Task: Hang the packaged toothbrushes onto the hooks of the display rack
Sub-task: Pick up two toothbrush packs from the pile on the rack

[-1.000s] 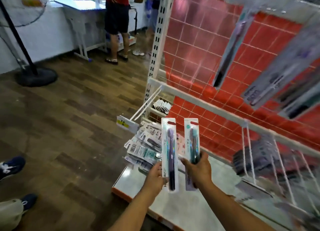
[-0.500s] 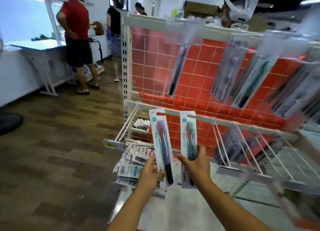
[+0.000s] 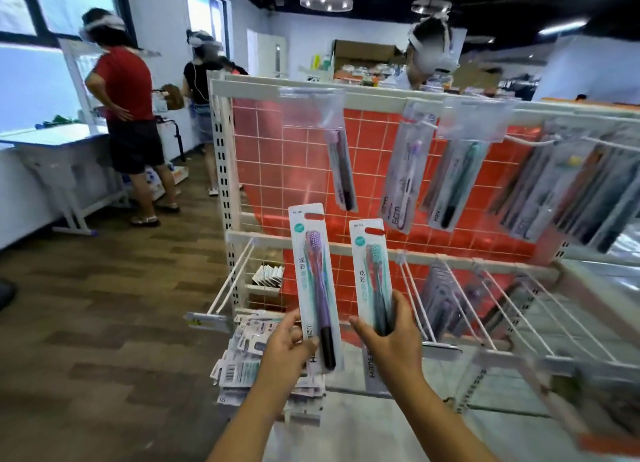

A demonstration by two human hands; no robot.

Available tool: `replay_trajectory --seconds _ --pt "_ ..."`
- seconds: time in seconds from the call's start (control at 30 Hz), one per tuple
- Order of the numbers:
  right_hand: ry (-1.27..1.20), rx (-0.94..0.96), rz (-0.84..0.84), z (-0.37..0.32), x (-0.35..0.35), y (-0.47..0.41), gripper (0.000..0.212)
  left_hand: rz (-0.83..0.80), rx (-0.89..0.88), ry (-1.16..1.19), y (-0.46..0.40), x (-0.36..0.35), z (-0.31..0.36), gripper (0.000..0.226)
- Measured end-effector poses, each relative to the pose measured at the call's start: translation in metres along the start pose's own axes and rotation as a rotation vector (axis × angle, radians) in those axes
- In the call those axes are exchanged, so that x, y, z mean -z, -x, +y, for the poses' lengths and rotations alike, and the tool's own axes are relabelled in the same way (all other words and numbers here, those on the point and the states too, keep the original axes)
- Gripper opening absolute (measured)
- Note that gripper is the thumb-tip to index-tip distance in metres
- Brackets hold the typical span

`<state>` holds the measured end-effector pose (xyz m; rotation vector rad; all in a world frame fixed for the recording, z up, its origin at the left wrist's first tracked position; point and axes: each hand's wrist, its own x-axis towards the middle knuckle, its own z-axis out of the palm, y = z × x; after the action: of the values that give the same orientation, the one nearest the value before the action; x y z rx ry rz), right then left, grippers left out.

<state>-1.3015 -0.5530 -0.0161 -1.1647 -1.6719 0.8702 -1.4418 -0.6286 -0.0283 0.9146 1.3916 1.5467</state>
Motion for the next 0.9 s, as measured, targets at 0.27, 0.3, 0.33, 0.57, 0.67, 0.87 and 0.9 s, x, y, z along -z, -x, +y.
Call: replay_trajectory --seconds 0.27,0.3,0.33,0.57,0.67,0.87,0.9 --pt "-0.034 -0.023 0.048 0.005 0.013 0.012 0.076 -0.022 0.005 0.003 0.008 -0.003 -0.002 0.033" --pt "-0.034 -0.021 0.057 0.006 0.015 0.013 0.076 -0.029 0.008 0.007 0.008 -0.005 -0.002 0.033" --pt "-0.038 -0.021 0.065 0.005 0.017 0.015 0.076 -0.036 0.01 0.013 0.008 -0.006 -0.001 0.034" --pt "-0.023 -0.042 0.126 0.008 0.033 0.021 0.064 -0.106 0.024 0.026 0.0 -0.017 -0.001 0.04" --pt "-0.007 -0.058 0.152 0.011 0.039 0.021 0.071 -0.136 0.026 0.036 -0.005 -0.022 -0.003 0.041" --pt "0.032 -0.098 0.18 0.016 0.053 0.021 0.074 -0.167 0.039 0.061 -0.012 -0.035 -0.007 0.036" --pt "0.032 -0.107 0.184 0.017 0.055 0.021 0.076 -0.173 0.045 0.063 -0.012 -0.036 -0.01 0.037"
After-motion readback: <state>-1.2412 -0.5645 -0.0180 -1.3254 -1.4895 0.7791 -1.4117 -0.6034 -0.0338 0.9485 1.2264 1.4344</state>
